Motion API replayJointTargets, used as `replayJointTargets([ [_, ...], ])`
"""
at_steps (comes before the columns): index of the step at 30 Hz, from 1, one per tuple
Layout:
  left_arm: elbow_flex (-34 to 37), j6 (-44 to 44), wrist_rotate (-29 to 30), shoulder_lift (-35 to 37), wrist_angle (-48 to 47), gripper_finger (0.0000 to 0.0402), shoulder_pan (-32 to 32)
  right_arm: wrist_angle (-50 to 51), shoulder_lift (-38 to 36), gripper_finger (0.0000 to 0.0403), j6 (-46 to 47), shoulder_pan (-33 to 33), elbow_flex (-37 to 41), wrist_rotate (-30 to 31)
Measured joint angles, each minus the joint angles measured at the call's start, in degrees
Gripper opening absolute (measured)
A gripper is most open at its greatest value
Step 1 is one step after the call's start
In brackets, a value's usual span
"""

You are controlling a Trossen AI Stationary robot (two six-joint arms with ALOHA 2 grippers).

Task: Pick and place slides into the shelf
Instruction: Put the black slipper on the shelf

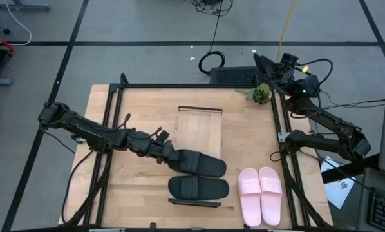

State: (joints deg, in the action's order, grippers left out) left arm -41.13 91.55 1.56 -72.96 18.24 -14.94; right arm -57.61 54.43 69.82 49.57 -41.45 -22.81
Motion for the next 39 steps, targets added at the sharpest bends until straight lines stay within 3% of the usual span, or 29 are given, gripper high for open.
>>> replayJointTargets([
  [9,0.0,1.2,2.4,0.9,-3.1,0.0161,-1.3,-0.5,0.0,0.0247,0.0,-0.3,0.0,0.1],
  [23,-0.1,1.5,-1.5,0.6,-6.7,0.0161,-1.7,-0.8,0.0,0.0247,0.0,-0.3,0.0,1.7],
  [39,-0.1,0.5,0.0,0.6,-4.4,0.0161,-1.6,-0.8,0.0,0.0247,-0.2,-0.3,0.0,1.7],
])
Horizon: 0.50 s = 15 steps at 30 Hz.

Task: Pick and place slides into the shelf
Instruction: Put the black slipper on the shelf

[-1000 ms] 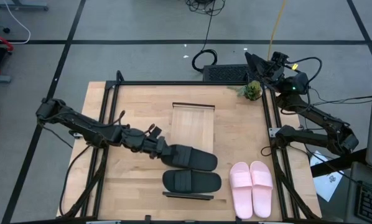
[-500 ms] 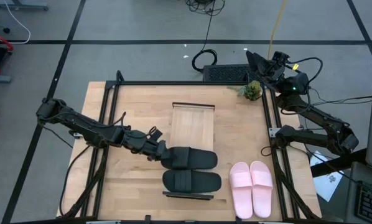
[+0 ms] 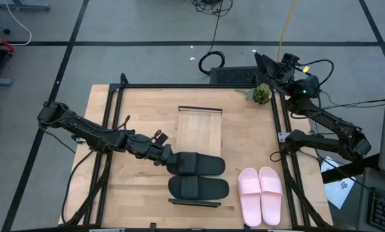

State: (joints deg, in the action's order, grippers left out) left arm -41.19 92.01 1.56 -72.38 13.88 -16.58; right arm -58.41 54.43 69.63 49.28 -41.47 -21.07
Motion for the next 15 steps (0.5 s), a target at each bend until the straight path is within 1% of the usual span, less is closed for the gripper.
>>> replayJointTargets([
  [5,0.0,-0.1,0.0,0.0,2.5,0.0161,0.1,0.1,0.0,0.0247,-0.4,0.0,0.0,0.0],
  [15,0.0,-0.6,0.0,0.0,2.2,0.0161,0.5,0.2,0.0,0.0247,-0.3,0.0,0.0,0.0],
])
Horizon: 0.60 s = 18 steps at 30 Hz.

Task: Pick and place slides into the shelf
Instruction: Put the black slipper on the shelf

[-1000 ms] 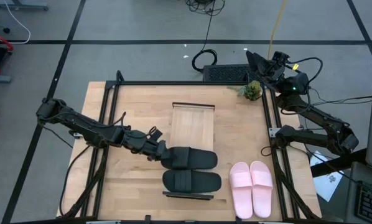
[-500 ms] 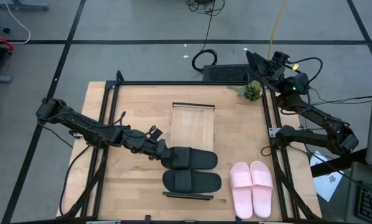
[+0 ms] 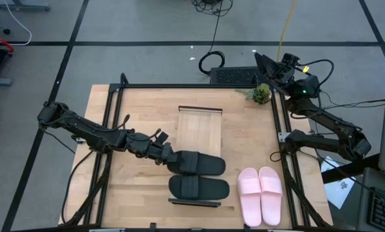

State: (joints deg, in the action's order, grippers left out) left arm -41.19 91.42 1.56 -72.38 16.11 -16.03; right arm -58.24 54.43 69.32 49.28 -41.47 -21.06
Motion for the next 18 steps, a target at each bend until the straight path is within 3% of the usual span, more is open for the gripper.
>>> replayJointTargets([
  [18,0.0,-1.1,-0.5,-1.4,-2.3,0.0161,0.5,0.0,0.0,0.0247,0.0,0.0,0.0,0.1],
])
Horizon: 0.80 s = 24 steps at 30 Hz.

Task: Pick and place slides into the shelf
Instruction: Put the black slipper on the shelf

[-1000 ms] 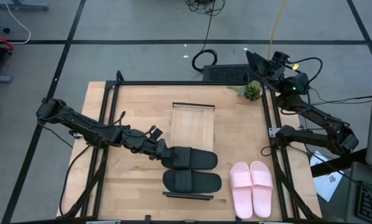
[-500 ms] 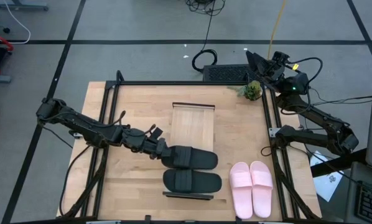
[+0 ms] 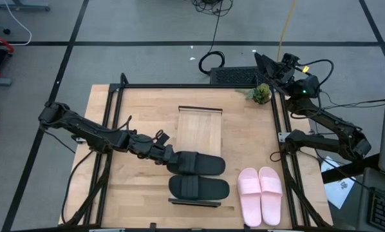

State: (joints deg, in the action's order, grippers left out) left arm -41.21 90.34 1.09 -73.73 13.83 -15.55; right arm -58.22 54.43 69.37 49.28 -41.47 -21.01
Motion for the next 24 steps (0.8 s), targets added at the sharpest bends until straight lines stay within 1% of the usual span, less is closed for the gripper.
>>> replayJointTargets([
  [3,0.0,0.0,-1.7,-1.0,2.2,0.0161,0.6,0.0,0.0,0.0247,0.0,0.0,0.0,0.1],
  [6,0.0,0.0,-2.5,-1.4,2.4,0.0161,0.7,0.0,0.0,0.0247,0.0,0.0,0.0,0.1],
  [13,0.0,-0.1,-2.6,-1.3,3.5,0.0161,0.7,0.0,0.0,0.0247,0.0,0.0,0.0,0.1],
  [24,0.0,-0.2,-2.7,-1.3,2.4,0.0161,0.7,0.0,0.0,0.0247,0.0,0.0,0.0,0.0],
])
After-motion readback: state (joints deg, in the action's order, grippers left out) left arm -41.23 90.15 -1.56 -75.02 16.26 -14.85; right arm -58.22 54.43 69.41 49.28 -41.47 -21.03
